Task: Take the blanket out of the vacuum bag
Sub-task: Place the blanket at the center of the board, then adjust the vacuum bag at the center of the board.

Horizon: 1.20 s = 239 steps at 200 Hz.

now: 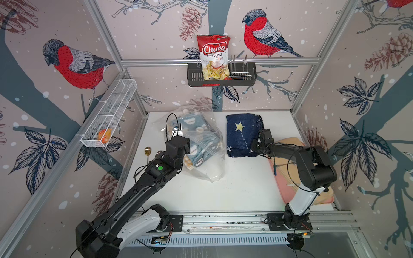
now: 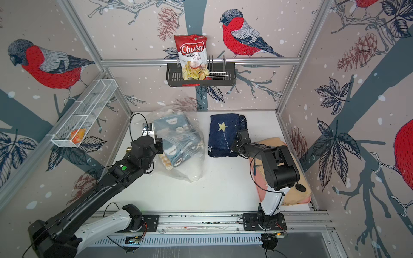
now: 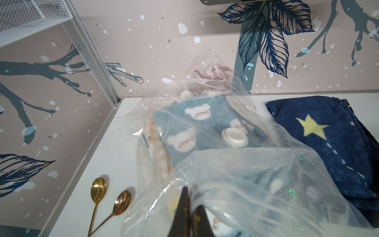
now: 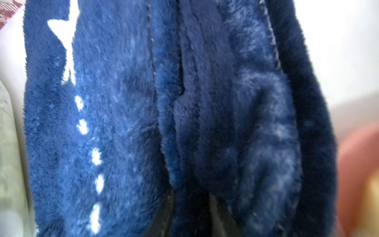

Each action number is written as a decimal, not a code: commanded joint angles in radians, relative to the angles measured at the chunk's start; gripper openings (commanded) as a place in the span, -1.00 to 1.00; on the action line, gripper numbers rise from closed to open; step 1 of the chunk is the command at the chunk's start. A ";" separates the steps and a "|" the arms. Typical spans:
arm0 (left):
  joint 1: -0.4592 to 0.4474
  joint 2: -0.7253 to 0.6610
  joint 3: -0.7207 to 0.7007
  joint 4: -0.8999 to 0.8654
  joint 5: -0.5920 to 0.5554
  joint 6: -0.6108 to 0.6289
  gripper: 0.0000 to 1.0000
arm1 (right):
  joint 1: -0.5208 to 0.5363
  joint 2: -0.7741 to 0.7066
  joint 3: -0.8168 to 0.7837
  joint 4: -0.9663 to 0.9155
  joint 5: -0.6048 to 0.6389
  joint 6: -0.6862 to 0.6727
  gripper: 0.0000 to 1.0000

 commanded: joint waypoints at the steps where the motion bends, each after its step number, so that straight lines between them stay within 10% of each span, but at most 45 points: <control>1: 0.001 -0.005 -0.004 0.051 -0.003 0.006 -1.00 | -0.004 0.044 0.049 -0.107 -0.003 -0.005 -0.38; 63: 0.001 0.008 -0.008 0.059 0.003 0.012 -1.00 | -0.016 0.075 0.105 -0.105 -0.030 -0.006 -0.34; 169: 0.002 0.048 -0.005 0.055 0.095 0.028 -0.89 | 0.119 -0.384 -0.021 -0.098 -0.075 0.005 0.42; 239: 0.001 0.060 0.002 0.036 0.124 0.049 -0.45 | 0.119 -0.057 0.262 0.020 -0.346 0.098 0.58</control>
